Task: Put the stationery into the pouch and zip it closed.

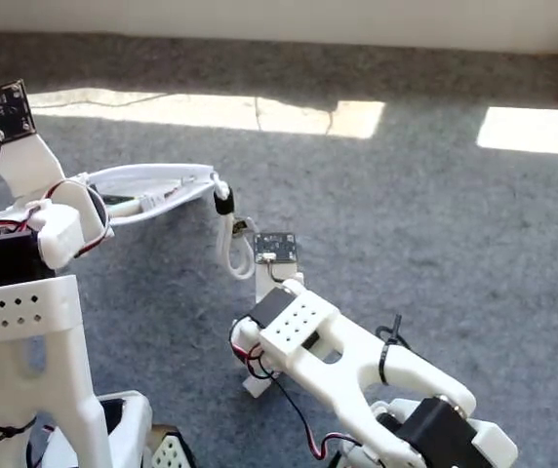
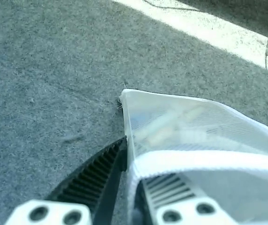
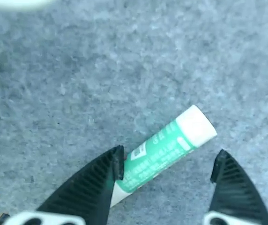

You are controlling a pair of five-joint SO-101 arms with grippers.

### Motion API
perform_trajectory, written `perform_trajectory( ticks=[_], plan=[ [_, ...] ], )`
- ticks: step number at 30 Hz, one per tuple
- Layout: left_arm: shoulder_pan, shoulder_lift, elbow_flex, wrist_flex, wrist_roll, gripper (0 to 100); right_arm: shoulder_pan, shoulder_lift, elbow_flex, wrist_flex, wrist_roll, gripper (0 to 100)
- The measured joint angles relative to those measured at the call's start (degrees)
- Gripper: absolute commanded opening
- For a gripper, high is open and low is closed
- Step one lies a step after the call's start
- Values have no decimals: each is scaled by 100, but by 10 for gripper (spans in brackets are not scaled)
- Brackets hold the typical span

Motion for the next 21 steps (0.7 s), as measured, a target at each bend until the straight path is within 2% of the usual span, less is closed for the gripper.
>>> perform_trajectory(
  ticks=[5, 13, 21],
  plan=[
    [0, 0, 0, 0, 0, 7, 0, 0, 0, -9, 0, 152],
    [0, 0, 0, 0, 0, 7, 176, 0, 0, -527, 0, 146],
    [0, 0, 0, 0, 0, 7, 255, 0, 0, -563, 0, 145]
  ],
)
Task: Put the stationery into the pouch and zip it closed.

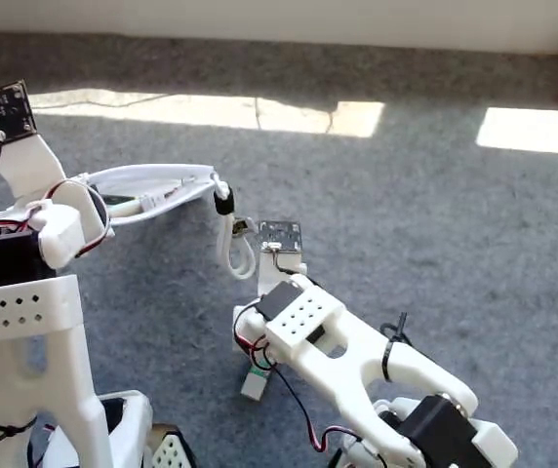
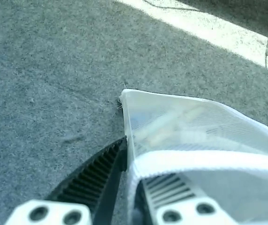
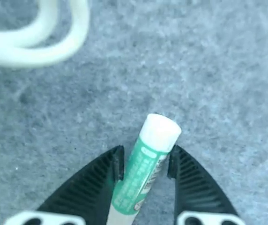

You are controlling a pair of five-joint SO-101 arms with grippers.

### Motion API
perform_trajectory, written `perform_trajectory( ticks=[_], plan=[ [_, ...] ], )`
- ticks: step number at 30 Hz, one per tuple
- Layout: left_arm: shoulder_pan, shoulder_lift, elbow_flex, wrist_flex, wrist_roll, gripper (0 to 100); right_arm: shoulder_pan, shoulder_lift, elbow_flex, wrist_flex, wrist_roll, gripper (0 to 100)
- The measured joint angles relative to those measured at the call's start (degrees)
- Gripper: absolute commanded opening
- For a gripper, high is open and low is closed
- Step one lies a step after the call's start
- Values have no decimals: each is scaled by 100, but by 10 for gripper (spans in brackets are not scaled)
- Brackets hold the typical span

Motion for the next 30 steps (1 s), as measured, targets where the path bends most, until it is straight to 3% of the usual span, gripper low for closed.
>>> perform_trajectory(
  ticks=[30],
  plan=[
    [0, 0, 0, 0, 0, 7, 0, 0, 308, -607, 0, 145]
  ],
)
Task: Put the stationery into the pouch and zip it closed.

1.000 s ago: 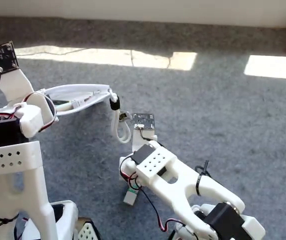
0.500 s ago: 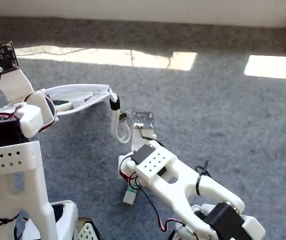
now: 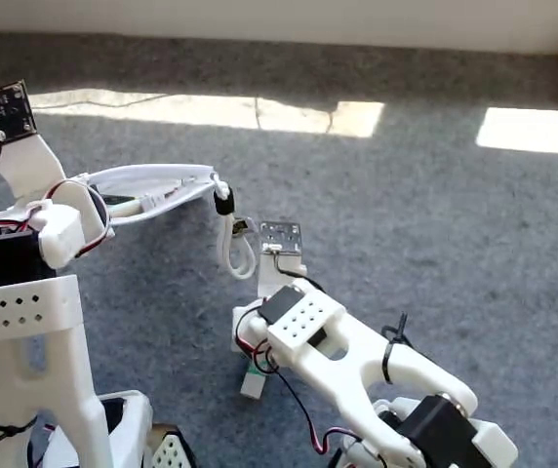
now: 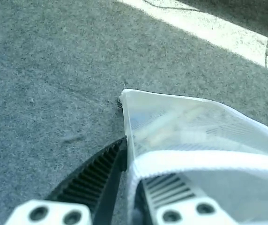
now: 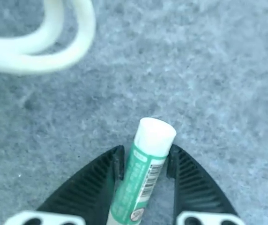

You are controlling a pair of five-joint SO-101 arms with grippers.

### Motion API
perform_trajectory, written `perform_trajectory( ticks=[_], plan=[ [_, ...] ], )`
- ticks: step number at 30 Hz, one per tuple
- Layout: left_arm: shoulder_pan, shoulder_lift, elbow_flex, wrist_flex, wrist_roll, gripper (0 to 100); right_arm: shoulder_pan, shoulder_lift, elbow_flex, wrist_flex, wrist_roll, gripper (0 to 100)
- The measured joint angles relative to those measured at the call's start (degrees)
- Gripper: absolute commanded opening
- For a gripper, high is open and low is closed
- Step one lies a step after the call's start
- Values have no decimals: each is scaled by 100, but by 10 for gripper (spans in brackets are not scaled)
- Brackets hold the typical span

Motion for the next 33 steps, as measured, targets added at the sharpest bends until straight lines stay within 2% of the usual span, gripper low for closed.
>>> perform_trajectory(
  ticks=[7, 13, 26, 30, 33],
  plan=[
    [0, 0, 0, 0, 0, 7, 0, 0, 105, -220, 0, 139],
    [0, 0, 0, 0, 0, 7, 35, 0, 105, -220, 0, 3],
    [0, 0, 0, 0, 0, 7, 26, -18, 105, -97, 0, 5],
    [0, 0, 0, 0, 0, 7, 26, -721, 105, 554, 0, 5],
    [0, 0, 0, 0, 0, 7, 18, -1538, 105, 659, 18, 5]
  ],
)
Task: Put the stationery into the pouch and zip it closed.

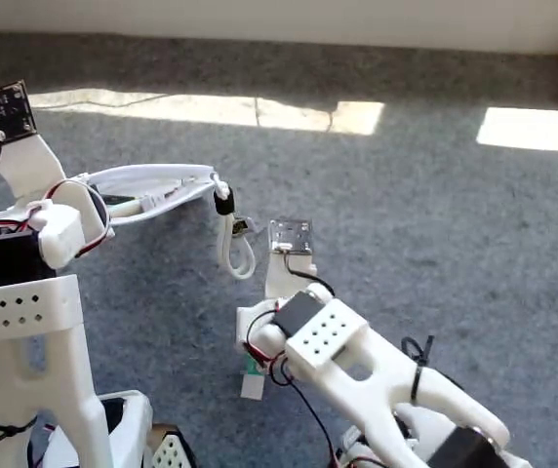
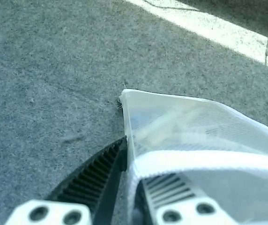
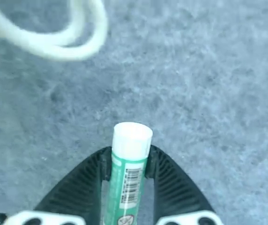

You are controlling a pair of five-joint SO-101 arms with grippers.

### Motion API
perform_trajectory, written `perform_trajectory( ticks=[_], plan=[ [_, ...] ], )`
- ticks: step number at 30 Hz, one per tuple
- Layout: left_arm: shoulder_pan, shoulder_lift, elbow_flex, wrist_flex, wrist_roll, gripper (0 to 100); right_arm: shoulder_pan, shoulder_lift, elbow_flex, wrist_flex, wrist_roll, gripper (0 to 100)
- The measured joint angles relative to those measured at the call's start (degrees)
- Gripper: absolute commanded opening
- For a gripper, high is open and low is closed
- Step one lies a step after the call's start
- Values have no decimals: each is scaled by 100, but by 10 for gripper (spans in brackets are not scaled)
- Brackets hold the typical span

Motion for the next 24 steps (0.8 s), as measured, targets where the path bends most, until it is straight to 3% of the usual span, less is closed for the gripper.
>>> perform_trajectory(
  ticks=[11, 24],
  plan=[
    [0, 0, 0, 0, 0, 7, 0, -2321, 9, -132, 1486, 5],
    [0, 0, 0, 0, 0, 7, 0, -2796, 9, -2347, 3323, 5]
  ],
)
